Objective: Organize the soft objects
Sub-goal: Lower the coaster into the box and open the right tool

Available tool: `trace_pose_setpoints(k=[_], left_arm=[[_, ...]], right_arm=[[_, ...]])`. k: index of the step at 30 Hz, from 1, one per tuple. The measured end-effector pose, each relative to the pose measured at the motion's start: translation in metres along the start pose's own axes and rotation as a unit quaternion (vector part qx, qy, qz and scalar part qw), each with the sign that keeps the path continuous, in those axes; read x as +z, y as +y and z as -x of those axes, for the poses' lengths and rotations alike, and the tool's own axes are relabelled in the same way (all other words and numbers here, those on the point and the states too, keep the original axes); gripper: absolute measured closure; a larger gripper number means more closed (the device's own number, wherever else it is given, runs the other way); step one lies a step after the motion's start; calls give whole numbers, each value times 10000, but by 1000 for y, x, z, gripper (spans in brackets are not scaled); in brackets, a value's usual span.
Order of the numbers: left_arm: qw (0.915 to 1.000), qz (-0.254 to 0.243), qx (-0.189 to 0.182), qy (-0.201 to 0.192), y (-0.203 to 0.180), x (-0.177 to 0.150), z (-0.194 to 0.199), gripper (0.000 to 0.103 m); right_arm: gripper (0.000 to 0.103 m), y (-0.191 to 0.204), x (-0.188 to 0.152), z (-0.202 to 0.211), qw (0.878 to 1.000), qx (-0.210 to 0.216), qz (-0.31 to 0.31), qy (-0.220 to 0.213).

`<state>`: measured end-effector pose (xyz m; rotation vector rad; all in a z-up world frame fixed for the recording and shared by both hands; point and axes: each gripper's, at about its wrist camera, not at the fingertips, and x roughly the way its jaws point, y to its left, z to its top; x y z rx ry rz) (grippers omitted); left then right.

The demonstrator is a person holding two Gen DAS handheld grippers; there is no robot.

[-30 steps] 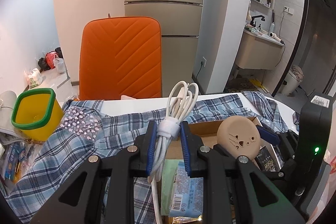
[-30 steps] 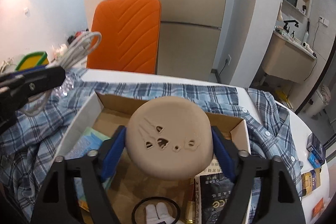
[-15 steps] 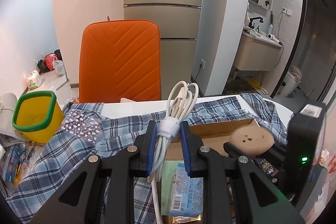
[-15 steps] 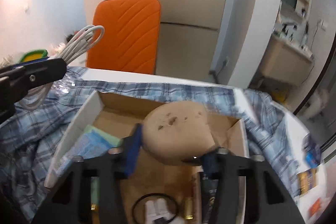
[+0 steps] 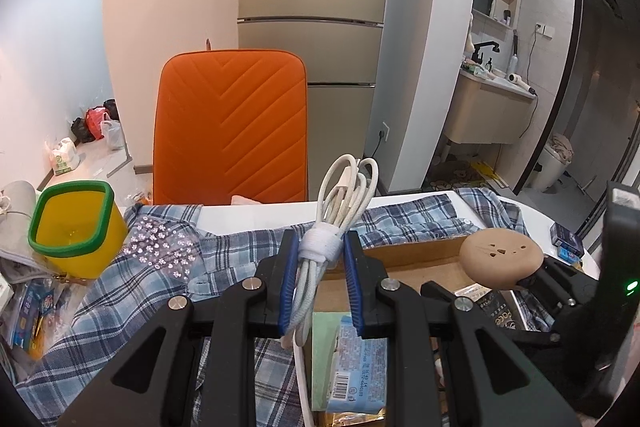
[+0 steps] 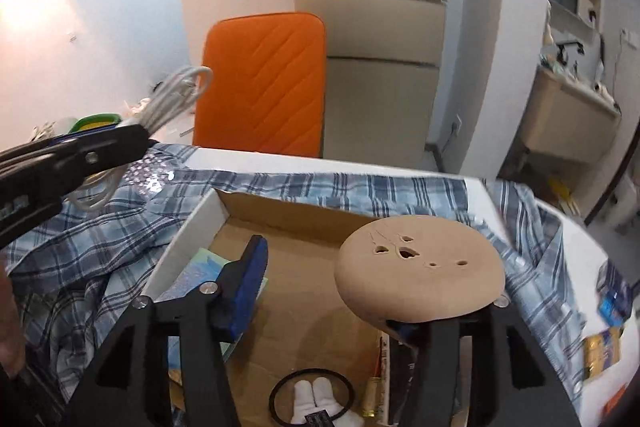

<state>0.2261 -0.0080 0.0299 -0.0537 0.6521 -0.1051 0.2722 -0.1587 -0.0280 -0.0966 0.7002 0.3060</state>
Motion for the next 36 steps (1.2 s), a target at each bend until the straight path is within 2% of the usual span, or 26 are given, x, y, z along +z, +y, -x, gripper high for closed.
trace_pose_setpoints(k=[3,6,8,14,17,20,21,23,24,25,27,31,34,36], left_arm=[[10000,22,-66,6,1,0,2,83],[9999,27,-131,35,-1,-1,1,83],[9998,-9,-212,67,-5,-2,1,83],[9976,-246,-589,268,-25,-5,-1,83],[9965,-352,-659,375,-33,-9,-6,83],[9940,-424,-777,646,-41,-17,-19,83],[9938,-389,-768,710,-41,-19,-23,81],[9925,-304,-794,880,-41,-23,-32,58],[9919,-258,-808,948,-41,-23,-35,25],[9925,-215,-810,893,-40,-24,-34,12],[9940,-219,-823,690,-40,-23,-27,12],[9912,-244,-1054,769,-40,-20,-24,12],[9823,104,-1504,1108,-35,-20,-30,12],[9713,472,-1855,1412,-29,-22,-36,16]], right_arm=[[40,-5,4,10,9978,658,29,16],[40,-11,3,18,9976,684,99,48],[40,-14,1,20,9962,850,148,94],[40,-4,-8,25,9919,1126,584,111],[40,-8,-11,20,9936,1007,475,216],[40,-14,-13,12,9932,1054,350,363],[40,-15,-14,12,9929,1067,347,391],[40,-18,-17,7,9917,1140,352,483],[40,-20,-18,5,9906,1203,360,538],[40,-22,-19,3,9894,1269,364,608],[40,-24,-20,2,9881,1340,407,635],[40,-23,-23,8,9833,1633,588,554],[40,-16,-23,15,9817,1713,753,359],[40,-10,-25,20,9791,1798,915,254]])
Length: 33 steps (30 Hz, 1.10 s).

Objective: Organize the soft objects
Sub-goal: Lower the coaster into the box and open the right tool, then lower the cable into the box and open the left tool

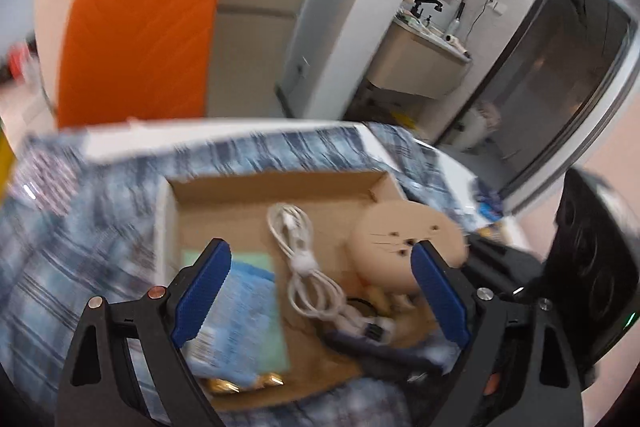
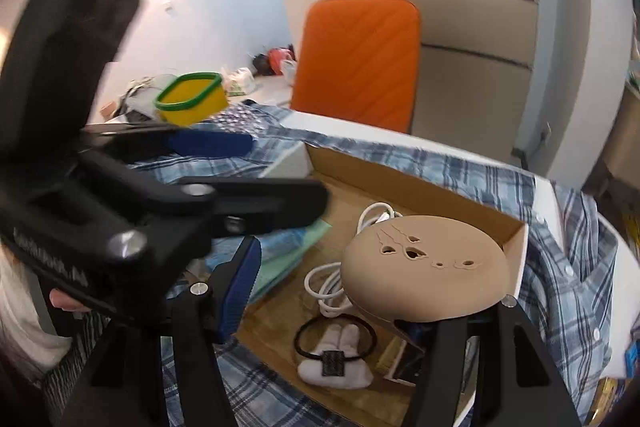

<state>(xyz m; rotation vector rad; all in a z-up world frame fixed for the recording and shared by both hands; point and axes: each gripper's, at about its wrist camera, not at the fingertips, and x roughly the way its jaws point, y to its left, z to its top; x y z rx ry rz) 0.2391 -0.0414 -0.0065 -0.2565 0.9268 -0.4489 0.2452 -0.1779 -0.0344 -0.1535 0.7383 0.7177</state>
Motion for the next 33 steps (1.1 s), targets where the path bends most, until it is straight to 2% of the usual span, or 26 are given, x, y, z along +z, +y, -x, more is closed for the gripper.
trace_pose_setpoints(k=[1,4,8,11,13,16,21,22,24,25,27,30,33], left_arm=[[9994,206,-233,117,5,0,-2,27],[9932,641,-844,475,13,-1,-9,49],[9830,1030,-1344,714,20,-3,-14,61],[9790,1266,-1441,697,26,-4,-13,73],[9778,1376,-1441,647,31,-3,-10,86],[9765,1429,-1498,592,34,-3,-4,89],[9740,1559,-1553,537,40,-3,1,93],[9755,1553,-1472,512,41,-2,1,101],[9827,1495,-1048,311,45,0,6,103],[9834,1515,-966,234,49,1,6,103],[9785,1597,-1276,281,54,1,7,103],[9884,1249,-855,90,43,2,12,103],[9874,1037,-1131,380,32,3,8,103]], right_arm=[[40,4,-1,1,9999,84,77,-56],[40,8,-1,2,9993,281,152,-170],[40,11,-3,3,9980,557,174,-232],[40,13,-4,2,9979,571,205,-239],[40,12,-5,2,9980,545,198,-250],[40,8,-6,3,9971,711,93,-259],[40,6,-5,8,9965,759,88,-348],[40,5,-5,8,9963,796,62,-326],[40,3,-5,7,9963,826,35,-237],[39,1,-5,4,9967,801,28,-114],[39,0,-6,1,9975,698,60,13],[39,-7,-5,-1,9984,573,-26,-23],[39,-3,-7,0,9987,504,59,-20]])
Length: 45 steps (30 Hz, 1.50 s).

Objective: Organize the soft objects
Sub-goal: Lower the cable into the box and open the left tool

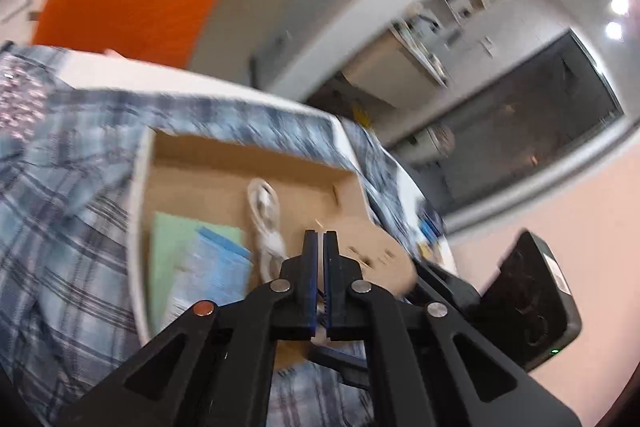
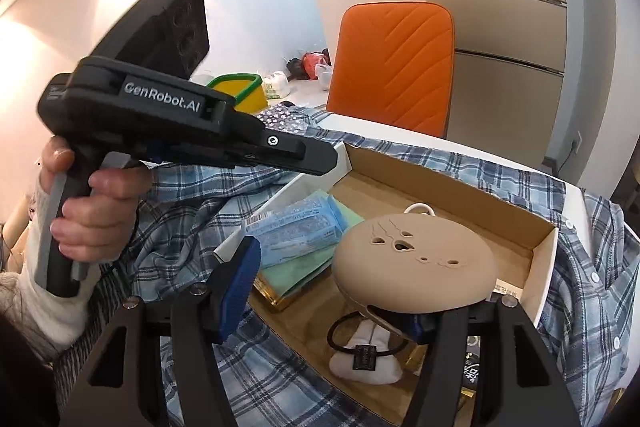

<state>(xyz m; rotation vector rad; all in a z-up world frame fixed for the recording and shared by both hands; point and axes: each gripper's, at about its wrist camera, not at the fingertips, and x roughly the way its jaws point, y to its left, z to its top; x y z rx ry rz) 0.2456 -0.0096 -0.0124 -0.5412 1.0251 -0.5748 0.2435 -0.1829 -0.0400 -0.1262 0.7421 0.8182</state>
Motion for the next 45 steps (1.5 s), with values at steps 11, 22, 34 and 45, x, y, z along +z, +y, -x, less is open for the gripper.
trace_pose_setpoints(k=[11,22,34,45], left_arm=[[9711,-1926,1398,160,-51,-21,-6,31],[9599,-2416,1342,466,-66,-37,-25,42],[9703,-1878,1399,598,-46,-28,-32,55],[9763,-1267,1709,388,-17,-13,-30,71]], right_arm=[[39,4,2,-7,9998,44,-130,117],[39,9,2,-12,9993,267,-52,245],[39,16,0,-4,9995,235,101,182],[39,14,1,4,9996,175,197,137]])
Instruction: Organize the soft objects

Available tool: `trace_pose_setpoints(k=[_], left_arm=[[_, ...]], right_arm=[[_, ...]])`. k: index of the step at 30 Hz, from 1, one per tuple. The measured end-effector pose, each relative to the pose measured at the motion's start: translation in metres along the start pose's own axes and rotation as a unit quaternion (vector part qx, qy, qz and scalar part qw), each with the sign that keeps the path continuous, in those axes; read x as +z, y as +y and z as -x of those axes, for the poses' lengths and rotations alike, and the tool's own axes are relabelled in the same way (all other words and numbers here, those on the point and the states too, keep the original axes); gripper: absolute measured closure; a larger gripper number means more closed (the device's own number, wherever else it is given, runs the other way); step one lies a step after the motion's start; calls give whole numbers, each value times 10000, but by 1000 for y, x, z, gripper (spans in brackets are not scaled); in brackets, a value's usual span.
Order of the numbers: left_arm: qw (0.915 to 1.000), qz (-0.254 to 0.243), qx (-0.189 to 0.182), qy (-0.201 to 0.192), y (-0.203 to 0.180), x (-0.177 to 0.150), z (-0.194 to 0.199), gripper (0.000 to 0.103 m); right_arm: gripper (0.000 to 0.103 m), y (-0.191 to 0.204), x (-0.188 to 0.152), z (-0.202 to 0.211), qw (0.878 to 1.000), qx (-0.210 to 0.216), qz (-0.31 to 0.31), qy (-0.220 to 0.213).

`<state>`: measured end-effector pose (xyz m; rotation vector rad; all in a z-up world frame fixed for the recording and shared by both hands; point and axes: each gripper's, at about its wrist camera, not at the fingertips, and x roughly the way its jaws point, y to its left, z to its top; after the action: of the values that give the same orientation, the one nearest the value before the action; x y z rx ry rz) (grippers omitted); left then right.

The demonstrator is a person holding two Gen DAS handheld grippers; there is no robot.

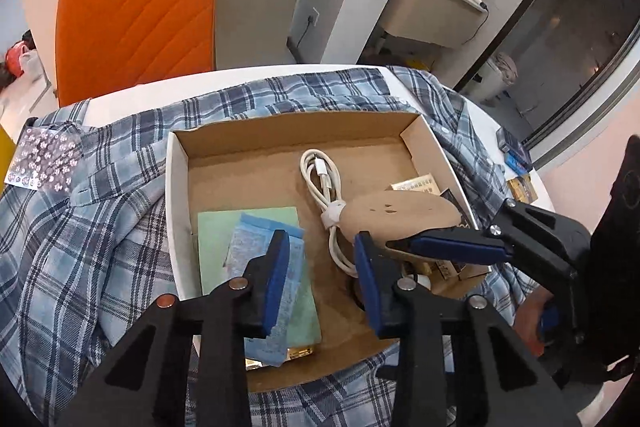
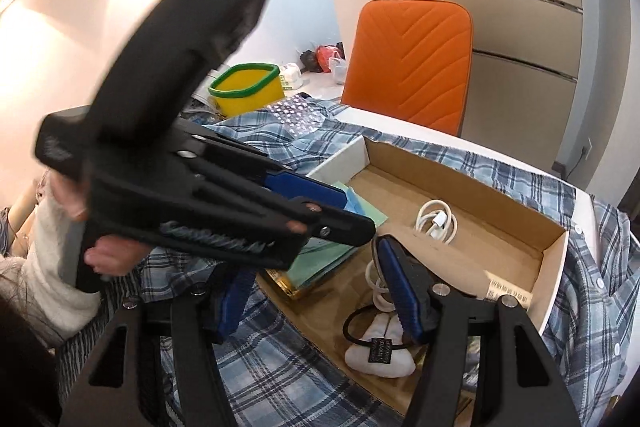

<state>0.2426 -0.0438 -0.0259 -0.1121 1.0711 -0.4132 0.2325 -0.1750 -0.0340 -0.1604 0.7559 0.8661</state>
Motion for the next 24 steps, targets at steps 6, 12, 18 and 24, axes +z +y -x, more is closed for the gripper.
trace_pose_setpoints(k=[6,12,18,24], left_arm=[[9999,-37,34,-159,2,2,14,71],[9991,-159,-16,-393,-2,3,33,71],[9965,-173,0,-819,-10,5,54,71],[9899,-90,128,-1408,-15,0,93,71]], right_arm=[[39,-3,1,-2,9997,-231,-26,81],[39,1,2,11,9956,-886,-250,165],[39,-2,15,32,9858,-1543,-634,-189],[39,-18,35,61,9716,-2036,-1139,-403]])
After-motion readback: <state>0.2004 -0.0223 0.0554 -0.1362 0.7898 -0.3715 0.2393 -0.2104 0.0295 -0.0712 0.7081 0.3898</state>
